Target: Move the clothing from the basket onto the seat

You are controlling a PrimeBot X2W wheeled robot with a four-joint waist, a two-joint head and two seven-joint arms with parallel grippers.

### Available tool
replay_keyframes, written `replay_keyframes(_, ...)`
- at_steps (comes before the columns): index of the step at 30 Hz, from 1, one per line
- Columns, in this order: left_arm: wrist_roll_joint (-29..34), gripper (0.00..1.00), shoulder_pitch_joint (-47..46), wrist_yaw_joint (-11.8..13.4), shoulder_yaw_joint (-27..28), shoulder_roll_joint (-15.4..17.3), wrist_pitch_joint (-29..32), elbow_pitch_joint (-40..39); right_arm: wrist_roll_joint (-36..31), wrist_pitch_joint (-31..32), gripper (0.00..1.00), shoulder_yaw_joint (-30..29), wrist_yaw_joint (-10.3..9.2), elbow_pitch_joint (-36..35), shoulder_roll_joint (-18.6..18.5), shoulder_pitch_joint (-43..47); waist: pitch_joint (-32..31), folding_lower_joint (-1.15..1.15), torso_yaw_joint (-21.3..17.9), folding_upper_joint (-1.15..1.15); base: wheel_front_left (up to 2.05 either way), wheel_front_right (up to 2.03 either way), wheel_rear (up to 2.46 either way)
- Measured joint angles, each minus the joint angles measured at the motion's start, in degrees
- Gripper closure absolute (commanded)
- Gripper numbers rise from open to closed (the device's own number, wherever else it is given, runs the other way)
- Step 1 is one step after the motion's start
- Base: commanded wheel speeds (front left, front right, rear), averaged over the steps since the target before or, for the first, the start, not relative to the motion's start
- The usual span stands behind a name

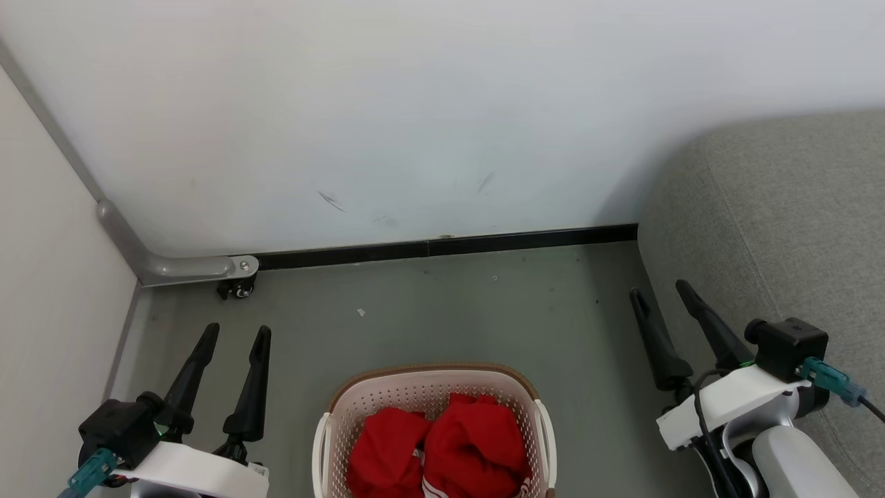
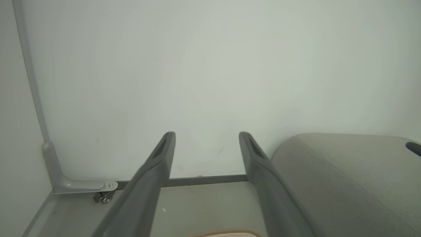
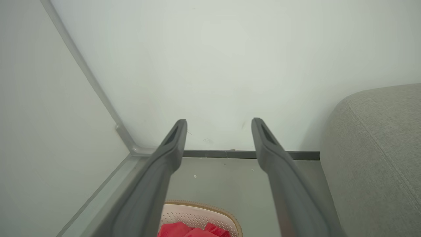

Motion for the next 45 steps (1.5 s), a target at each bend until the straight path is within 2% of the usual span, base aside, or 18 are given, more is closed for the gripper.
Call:
replay_keyframes(22, 1.66, 0.00, -0.50, 0.00, -0.19, 0.23, 0.00, -0.07, -0.55, 0.00, 0.00, -0.41, 0.00, -0.88, 0.23, -0.10, 1.41, -0.01, 0.17, 0.00, 0.00, 0.00, 0.00)
replay_keyframes(45, 3.26, 0.00, -1.60, 0.00, -6.11, 0.94, 0.00, 1.58, -1.62, -0.01, 0.00, 0.00, 0.00, -2.52, -0.40, -5.13, 6.34, -0.01, 0.19, 0.00, 0.00, 0.00, 0.00)
